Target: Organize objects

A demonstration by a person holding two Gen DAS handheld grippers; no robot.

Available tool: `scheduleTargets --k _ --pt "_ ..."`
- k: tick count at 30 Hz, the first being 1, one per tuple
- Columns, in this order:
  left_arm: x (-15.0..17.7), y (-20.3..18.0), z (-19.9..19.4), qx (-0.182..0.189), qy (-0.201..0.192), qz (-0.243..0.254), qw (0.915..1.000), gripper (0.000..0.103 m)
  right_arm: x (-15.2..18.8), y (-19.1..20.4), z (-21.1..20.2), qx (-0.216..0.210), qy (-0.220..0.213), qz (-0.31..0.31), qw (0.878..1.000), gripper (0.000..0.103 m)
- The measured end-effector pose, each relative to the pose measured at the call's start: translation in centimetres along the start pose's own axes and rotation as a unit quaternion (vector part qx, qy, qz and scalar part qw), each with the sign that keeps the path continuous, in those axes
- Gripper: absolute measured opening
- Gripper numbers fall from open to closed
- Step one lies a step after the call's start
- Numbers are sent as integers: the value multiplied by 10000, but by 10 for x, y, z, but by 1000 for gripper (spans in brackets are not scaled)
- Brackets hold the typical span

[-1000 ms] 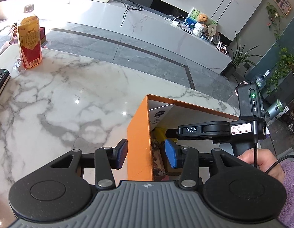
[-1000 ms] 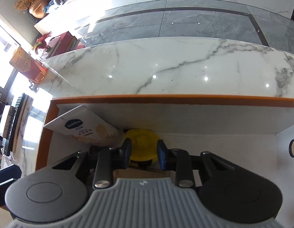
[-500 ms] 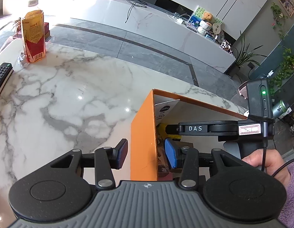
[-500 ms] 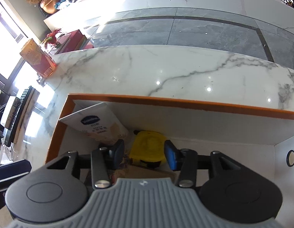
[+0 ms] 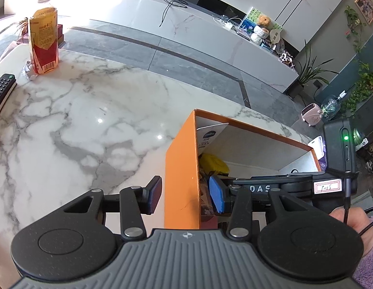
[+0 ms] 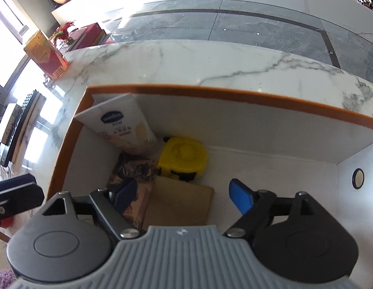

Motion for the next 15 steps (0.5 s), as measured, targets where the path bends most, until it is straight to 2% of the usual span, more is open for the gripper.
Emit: scheduleTargets --k 2,3,4,5,6,12,15 --pt "1 -1 -2 8 -5 13 10000 51 7 -3 6 138 110 6 9998 84" --pt "1 -1 -3 3 -13 17 10000 51 9 -5 10 201 135 5 9997 79" --pt "1 0 -5 -10 -24 15 10000 51 10 -6 12 94 158 55 9998 76" --pt "1 0 -6 -28 -30 10 10000 51 12 -8 12 -51 201 159 9997 67" --pt "1 2 -6 -51 -29 2 10000 51 12 -10 11 -170 252 295 9991 65" --pt "2 5 -7 -62 -25 -29 10000 51 10 -24 7 17 281 265 9993 65" --pt "3 4 -6 -37 -1 -44 10000 51 14 -28 6 -26 386 324 9987 65"
Point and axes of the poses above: each gripper's, at about its wrist camera, not at the fingertips, and z roughly the way its jaws point, y to its left, x to its underside, the point moved 8 cm from there along z, roughly the way its jaws point, and after that the axes turned 12 degrees about z, right-handed, at the moved point
